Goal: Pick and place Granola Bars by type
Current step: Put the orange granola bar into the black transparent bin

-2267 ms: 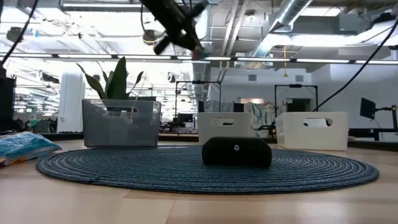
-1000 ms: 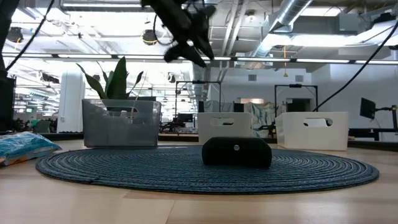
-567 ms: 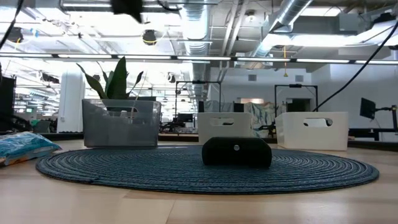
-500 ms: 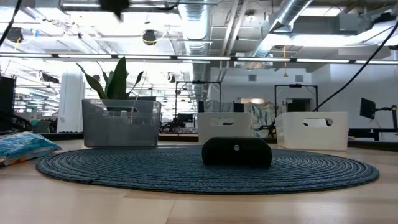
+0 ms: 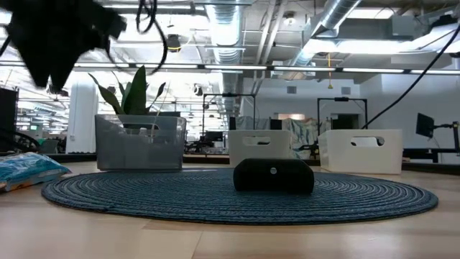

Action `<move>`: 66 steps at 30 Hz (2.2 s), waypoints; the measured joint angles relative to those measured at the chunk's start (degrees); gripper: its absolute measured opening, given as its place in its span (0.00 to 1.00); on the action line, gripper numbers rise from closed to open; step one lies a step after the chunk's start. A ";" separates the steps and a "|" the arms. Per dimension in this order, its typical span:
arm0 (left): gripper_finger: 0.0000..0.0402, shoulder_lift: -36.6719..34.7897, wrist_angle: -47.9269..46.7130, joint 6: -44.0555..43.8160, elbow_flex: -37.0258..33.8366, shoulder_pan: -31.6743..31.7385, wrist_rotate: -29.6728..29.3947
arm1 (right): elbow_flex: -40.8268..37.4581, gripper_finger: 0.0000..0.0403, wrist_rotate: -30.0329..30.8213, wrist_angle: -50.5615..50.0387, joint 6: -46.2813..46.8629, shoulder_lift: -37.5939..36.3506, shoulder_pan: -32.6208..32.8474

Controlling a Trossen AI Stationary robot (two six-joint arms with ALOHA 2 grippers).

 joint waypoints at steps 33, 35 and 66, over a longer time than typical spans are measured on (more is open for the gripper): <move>0.17 -6.54 28.72 4.09 -28.65 2.71 1.69 | 0.00 0.30 -0.02 0.73 5.58 0.00 -0.02; 0.09 -6.54 28.71 3.61 -28.65 2.72 1.91 | 0.00 0.30 0.00 0.72 5.62 0.00 -0.02; 0.00 -26.13 22.49 -9.89 -4.06 12.72 -20.89 | 0.00 0.30 0.07 0.85 5.52 0.00 -0.02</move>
